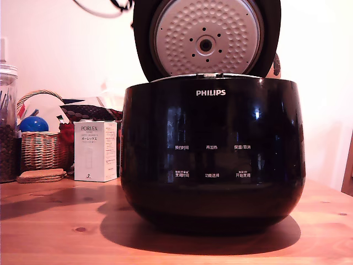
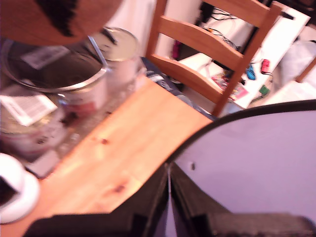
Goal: Close the rice cooker by pressing the lid down with medium force
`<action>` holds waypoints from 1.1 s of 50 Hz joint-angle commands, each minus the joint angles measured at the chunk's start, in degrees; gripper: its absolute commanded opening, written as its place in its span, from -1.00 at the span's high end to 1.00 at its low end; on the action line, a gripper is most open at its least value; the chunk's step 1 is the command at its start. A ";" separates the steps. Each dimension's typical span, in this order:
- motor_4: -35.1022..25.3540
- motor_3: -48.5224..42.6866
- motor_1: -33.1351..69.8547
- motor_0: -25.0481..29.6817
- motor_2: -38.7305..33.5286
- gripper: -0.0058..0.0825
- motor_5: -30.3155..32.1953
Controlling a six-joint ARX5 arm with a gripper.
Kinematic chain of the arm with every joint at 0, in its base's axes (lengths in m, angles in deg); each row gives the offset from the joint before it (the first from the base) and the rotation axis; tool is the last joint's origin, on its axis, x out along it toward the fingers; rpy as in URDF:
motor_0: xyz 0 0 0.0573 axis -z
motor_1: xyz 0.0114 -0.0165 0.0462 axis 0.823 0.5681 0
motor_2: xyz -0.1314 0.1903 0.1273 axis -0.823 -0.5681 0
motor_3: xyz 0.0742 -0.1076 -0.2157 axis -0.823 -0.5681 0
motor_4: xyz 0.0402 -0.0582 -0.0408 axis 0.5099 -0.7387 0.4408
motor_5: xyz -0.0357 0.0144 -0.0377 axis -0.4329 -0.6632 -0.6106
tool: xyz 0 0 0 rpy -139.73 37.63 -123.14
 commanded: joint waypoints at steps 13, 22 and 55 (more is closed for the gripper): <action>-0.50 7.06 -7.65 0.72 -9.35 0.91 0.52; -0.79 11.32 -10.10 0.72 -16.55 0.91 -1.49; -1.62 30.29 -15.26 2.25 -33.99 0.91 -9.51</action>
